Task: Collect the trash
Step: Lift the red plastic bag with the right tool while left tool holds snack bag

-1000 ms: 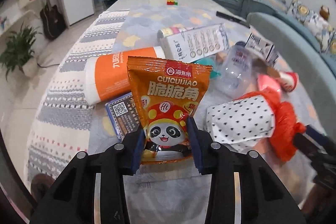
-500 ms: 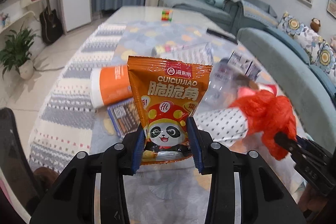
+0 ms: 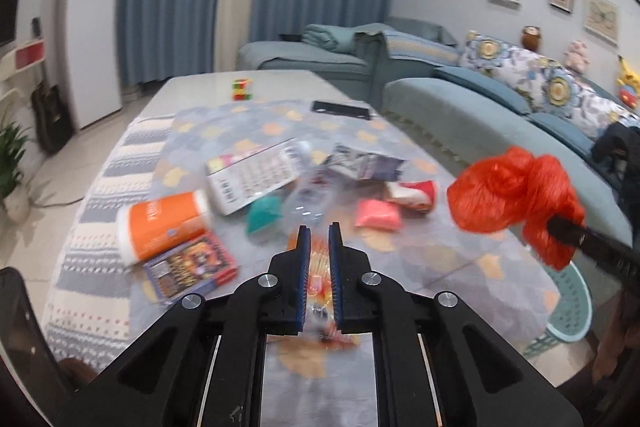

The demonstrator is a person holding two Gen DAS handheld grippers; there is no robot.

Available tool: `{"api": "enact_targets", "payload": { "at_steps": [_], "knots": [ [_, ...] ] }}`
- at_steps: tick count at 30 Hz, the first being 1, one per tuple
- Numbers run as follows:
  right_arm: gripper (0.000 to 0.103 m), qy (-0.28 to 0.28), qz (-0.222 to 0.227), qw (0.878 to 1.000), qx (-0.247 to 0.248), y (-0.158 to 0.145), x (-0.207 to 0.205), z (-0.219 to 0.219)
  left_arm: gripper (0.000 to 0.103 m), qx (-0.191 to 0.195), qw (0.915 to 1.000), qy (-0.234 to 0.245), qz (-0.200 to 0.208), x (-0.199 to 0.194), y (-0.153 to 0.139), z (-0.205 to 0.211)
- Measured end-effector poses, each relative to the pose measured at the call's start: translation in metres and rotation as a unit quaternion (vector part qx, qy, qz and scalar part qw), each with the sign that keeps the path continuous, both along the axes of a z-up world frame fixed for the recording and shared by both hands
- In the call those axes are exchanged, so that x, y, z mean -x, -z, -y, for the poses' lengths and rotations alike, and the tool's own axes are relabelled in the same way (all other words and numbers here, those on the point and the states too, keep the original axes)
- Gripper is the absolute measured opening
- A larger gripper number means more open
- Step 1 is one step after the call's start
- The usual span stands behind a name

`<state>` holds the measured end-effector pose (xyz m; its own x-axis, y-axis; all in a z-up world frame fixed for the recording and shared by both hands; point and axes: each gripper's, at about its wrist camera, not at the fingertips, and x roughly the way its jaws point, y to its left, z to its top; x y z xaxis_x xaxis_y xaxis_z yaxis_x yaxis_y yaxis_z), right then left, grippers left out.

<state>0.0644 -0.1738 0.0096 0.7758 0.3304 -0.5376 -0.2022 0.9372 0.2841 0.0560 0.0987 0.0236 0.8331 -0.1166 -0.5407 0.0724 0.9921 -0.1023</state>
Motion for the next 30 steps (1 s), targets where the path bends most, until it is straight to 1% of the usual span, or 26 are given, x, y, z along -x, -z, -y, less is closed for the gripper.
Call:
{"api": "enact_targets", "payload": {
  "at_steps": [2,4,5,6,7,8,9,11,13,16,19,21,23,25,26,27,28,29,30],
  "knots": [
    [0.028,0.013,0.009,1.0,-0.004,-0.008,0.006,0.017,0.007,-0.001,0.9999,0.012,0.006,0.001,-0.002,0.007],
    [0.028,0.024,0.012,1.0,-0.009,-0.01,0.008,0.03,0.008,-0.001,0.9999,0.014,0.001,-0.001,0.0,0.01],
    [0.028,0.029,0.01,0.999,-0.013,-0.01,0.008,0.035,0.019,0.006,0.9998,0.017,-0.013,-0.006,0.004,0.009],
    [0.028,0.032,0.006,0.999,-0.016,-0.008,0.008,0.038,0.045,0.011,0.9992,0.016,-0.034,-0.011,0.01,0.007],
    [0.028,0.031,0.002,0.999,-0.019,-0.006,0.008,0.039,0.055,0.016,0.9986,-0.008,-0.049,-0.014,0.018,0.002],
    [0.028,0.031,-0.004,0.999,-0.02,-0.003,0.007,0.039,0.067,0.024,0.9979,-0.027,-0.055,-0.015,0.024,-0.005],
    [0.028,0.03,-0.007,0.999,-0.019,0.0,0.006,0.038,0.071,0.034,0.9968,-0.038,-0.061,-0.016,0.03,-0.009],
    [0.028,0.025,-0.013,1.0,-0.015,0.007,0.004,0.037,0.072,0.057,0.9938,-0.045,-0.084,-0.02,0.044,-0.016],
    [0.028,0.018,-0.016,1.0,-0.013,0.011,0.003,0.032,0.072,0.053,0.9924,-0.043,-0.102,-0.025,0.055,-0.016],
    [0.028,0.01,-0.019,1.0,-0.01,0.017,0.001,0.024,0.072,0.031,0.9912,-0.026,-0.126,-0.03,0.068,-0.005],
    [0.028,0.004,-0.02,1.0,-0.009,0.019,0.002,0.019,0.073,-0.003,0.9884,-0.004,-0.152,-0.038,0.085,0.009],
    [0.028,0.003,-0.021,1.0,-0.009,0.02,0.002,0.017,0.073,-0.03,0.9851,-0.006,-0.169,-0.045,0.1,0.015],
    [0.028,0.003,-0.023,1.0,-0.009,0.02,0.002,0.017,0.073,-0.05,0.9826,-0.011,-0.178,-0.05,0.111,0.017],
    [0.028,0.004,-0.025,1.0,-0.01,0.021,0.003,0.018,0.072,-0.062,0.9824,-0.008,-0.176,-0.051,0.115,0.019],
    [0.028,0.004,-0.025,1.0,-0.011,0.02,0.003,0.018,0.058,-0.065,0.9827,-0.008,-0.173,-0.05,0.114,0.019],
    [0.028,0.004,-0.025,1.0,-0.011,0.02,0.003,0.019,0.033,-0.066,0.9834,-0.007,-0.169,-0.049,0.112,0.019],
    [0.028,0.004,-0.025,1.0,-0.011,0.021,0.003,0.019,0.013,-0.057,0.984,-0.006,-0.169,-0.048,0.11,0.016],
    [0.028,0.004,-0.025,1.0,-0.01,0.021,0.003,0.019,0.0,-0.052,0.984,-0.01,-0.17,-0.047,0.108,0.012],
    [0.028,0.004,-0.025,1.0,-0.011,0.02,0.003,0.02,0.0,-0.042,0.9841,-0.008,-0.172,-0.047,0.107,0.01]
  ]
}}
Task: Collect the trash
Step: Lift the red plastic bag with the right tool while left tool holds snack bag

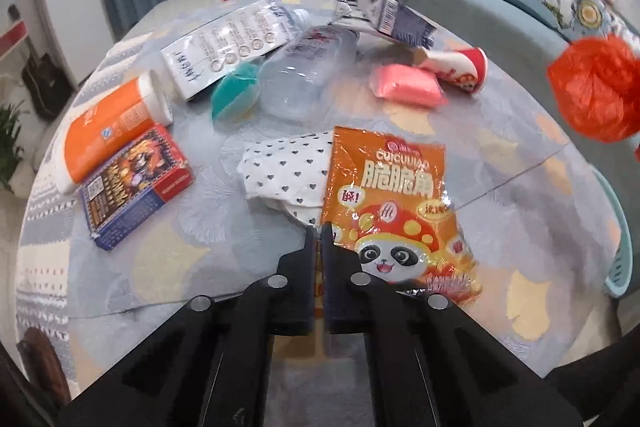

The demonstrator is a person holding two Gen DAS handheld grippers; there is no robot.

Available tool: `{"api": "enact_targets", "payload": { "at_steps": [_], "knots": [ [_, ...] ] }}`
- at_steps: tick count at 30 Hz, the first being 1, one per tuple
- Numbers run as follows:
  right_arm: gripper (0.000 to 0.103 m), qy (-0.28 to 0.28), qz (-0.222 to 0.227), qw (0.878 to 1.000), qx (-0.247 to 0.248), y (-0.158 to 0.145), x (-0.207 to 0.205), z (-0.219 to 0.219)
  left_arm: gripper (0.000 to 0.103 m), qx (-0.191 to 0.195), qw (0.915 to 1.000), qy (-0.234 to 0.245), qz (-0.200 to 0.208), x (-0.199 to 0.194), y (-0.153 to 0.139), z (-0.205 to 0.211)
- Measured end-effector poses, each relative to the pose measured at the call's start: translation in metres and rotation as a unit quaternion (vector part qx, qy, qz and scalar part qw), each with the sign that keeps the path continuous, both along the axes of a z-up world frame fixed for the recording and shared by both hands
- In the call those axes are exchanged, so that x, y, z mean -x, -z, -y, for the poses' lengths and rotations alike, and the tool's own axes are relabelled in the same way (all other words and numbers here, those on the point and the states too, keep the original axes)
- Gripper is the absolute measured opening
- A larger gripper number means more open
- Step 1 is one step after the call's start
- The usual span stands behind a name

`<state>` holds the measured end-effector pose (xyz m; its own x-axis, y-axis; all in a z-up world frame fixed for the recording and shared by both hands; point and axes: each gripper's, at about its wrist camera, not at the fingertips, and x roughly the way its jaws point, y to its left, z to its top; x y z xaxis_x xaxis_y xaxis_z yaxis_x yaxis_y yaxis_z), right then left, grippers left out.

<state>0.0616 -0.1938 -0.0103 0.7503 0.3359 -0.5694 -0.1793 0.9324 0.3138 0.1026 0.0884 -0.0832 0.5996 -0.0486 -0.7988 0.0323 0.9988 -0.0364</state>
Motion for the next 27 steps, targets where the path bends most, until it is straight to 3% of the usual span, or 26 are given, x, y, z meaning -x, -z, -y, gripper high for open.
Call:
{"api": "enact_targets", "payload": {
  "at_steps": [4,11,22,27],
  "knots": [
    [0.028,0.002,0.0,1.0,-0.001,-0.001,0.002,0.0,0.0,0.014,0.9998,0.012,0.011,0.008,-0.006,0.002],
    [0.028,0.009,0.004,1.0,-0.006,-0.003,0.004,0.004,0.0,0.043,0.9955,0.049,0.069,0.024,-0.041,0.009],
    [0.028,0.013,0.0,1.0,-0.008,0.0,0.006,0.004,0.0,0.057,0.9934,0.039,0.091,0.031,-0.057,0.004],
    [0.028,0.009,0.001,1.0,-0.005,0.0,0.006,0.0,0.0,0.068,0.9899,0.032,0.12,0.037,-0.07,-0.004]
  ]
}}
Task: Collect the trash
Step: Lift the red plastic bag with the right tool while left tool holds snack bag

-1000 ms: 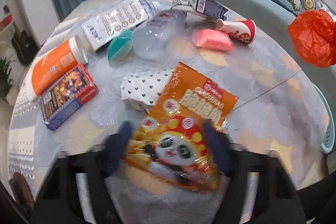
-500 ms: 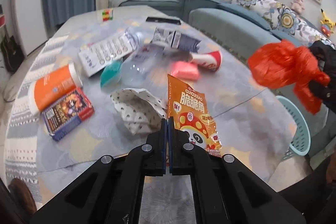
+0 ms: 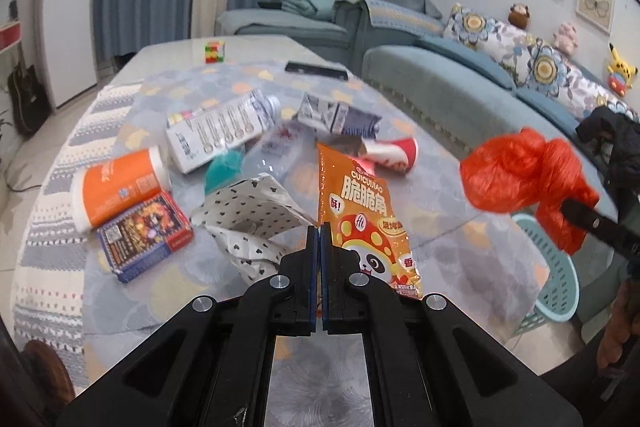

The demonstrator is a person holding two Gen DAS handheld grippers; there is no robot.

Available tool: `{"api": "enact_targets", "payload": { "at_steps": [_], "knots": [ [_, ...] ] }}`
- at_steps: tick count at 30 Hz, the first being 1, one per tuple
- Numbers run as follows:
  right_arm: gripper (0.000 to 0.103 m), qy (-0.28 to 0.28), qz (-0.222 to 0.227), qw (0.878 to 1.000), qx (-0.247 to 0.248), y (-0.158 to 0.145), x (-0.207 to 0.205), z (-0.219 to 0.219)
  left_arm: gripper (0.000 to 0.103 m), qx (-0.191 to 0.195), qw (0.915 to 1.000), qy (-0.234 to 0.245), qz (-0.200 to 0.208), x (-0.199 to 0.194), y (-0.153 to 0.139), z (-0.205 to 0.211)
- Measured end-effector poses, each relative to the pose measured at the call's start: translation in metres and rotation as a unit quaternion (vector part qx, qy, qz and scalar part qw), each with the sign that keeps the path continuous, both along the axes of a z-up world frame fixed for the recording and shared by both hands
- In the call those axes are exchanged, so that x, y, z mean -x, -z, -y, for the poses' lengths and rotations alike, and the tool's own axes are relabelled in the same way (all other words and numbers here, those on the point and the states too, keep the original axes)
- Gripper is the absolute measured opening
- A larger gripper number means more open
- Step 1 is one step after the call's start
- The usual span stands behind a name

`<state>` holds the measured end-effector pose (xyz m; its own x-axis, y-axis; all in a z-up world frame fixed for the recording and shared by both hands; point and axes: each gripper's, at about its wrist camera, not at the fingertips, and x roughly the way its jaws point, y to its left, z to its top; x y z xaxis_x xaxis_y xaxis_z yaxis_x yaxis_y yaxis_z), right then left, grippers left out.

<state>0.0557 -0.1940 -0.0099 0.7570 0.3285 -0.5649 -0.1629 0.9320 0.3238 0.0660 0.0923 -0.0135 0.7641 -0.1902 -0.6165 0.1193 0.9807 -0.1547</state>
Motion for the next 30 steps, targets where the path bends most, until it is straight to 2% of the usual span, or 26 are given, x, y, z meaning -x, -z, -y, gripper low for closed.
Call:
{"api": "enact_targets", "payload": {
  "at_steps": [10,22,25,27,28,30],
  "knots": [
    [0.028,0.0,-0.002,1.0,0.003,0.001,-0.002,0.0,0.0,-0.008,0.9988,0.004,0.049,0.014,-0.022,0.002],
    [0.029,-0.001,0.0,1.0,0.003,0.002,-0.003,0.0,0.0,-0.011,0.9983,0.003,0.058,0.015,-0.026,-0.002],
    [0.029,-0.001,-0.002,1.0,0.003,0.002,-0.003,-0.001,0.0,-0.007,0.9975,0.007,0.07,0.018,-0.032,-0.003],
    [0.029,-0.002,-0.002,1.0,0.004,0.003,-0.002,0.0,0.0,0.01,0.9968,0.017,0.078,0.02,-0.036,-0.006],
    [0.028,-0.002,-0.002,1.0,0.004,0.003,-0.003,-0.001,0.0,0.016,0.9968,0.018,0.076,0.02,-0.036,-0.008],
    [0.029,-0.003,-0.002,1.0,0.004,0.003,-0.003,-0.001,0.0,0.001,0.9989,0.003,0.047,0.011,-0.027,-0.01]
  ]
}}
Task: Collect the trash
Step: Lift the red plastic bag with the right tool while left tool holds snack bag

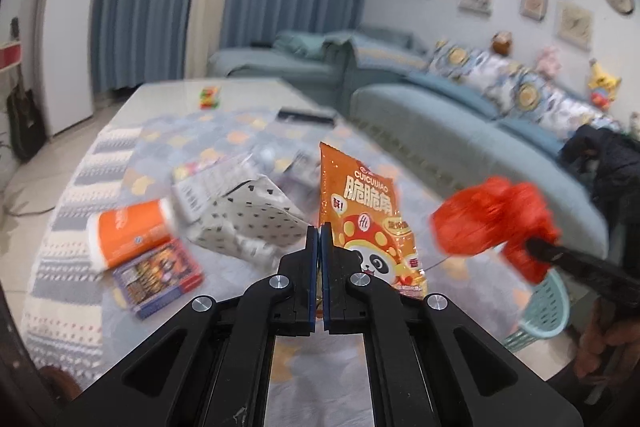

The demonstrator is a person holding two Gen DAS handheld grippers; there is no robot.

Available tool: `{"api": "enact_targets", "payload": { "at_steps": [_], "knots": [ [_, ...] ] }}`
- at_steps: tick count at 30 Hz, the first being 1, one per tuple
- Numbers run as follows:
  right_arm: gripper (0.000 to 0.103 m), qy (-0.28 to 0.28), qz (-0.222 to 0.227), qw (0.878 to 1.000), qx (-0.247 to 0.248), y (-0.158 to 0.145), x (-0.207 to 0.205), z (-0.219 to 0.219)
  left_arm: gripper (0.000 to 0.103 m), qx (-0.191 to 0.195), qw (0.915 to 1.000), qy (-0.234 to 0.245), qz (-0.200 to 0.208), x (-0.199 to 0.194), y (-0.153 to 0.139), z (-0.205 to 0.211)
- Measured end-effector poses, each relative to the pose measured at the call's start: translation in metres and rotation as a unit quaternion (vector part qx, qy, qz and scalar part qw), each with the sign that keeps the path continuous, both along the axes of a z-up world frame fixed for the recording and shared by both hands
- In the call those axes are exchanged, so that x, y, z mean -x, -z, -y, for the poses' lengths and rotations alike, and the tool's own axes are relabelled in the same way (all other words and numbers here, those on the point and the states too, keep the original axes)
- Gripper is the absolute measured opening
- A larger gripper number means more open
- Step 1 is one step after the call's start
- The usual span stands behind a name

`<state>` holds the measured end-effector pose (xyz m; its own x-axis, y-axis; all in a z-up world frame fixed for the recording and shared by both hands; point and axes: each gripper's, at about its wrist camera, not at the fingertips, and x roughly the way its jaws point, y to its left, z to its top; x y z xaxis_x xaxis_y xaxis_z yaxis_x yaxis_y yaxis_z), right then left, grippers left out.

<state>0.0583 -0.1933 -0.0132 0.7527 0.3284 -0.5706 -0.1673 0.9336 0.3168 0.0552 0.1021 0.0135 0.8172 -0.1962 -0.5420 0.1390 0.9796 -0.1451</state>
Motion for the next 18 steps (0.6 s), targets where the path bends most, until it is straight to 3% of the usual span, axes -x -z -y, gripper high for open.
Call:
{"api": "enact_targets", "payload": {
  "at_steps": [4,7,9,11,12,13,14,16,18],
  "knots": [
    [0.029,-0.001,0.001,1.0,-0.001,-0.001,0.0,0.0,0.0,0.019,0.9996,0.01,-0.016,-0.002,0.006,-0.004],
    [0.029,0.0,0.002,1.0,-0.003,-0.001,-0.001,0.001,0.0,0.098,0.9931,0.063,0.001,0.003,-0.006,-0.014],
    [0.029,-0.001,0.003,1.0,-0.001,0.0,0.0,0.001,0.0,0.128,0.9892,0.07,0.012,0.006,-0.012,-0.022],
    [0.029,-0.002,0.001,1.0,-0.001,0.001,0.0,0.001,0.0,0.18,0.9793,0.091,0.015,0.007,-0.014,-0.032],
    [0.029,-0.001,0.001,1.0,0.0,0.002,0.0,0.001,0.0,0.171,0.9821,0.077,0.013,0.006,-0.014,-0.033],
    [0.029,-0.001,0.0,1.0,0.001,0.002,-0.001,0.001,0.0,0.096,0.9947,0.036,-0.01,-0.001,-0.009,-0.026],
    [0.029,0.0,0.0,1.0,0.0,0.002,-0.001,0.001,0.0,0.052,0.9981,0.019,-0.027,-0.006,-0.002,-0.02],
    [0.029,0.0,0.0,1.0,0.0,0.002,-0.001,0.001,0.0,0.046,0.9971,0.004,-0.061,-0.014,0.015,-0.019],
    [0.029,0.0,0.002,1.0,0.0,0.0,-0.001,0.0,0.0,0.042,0.9966,0.016,-0.07,-0.016,0.022,-0.011]
  ]
}}
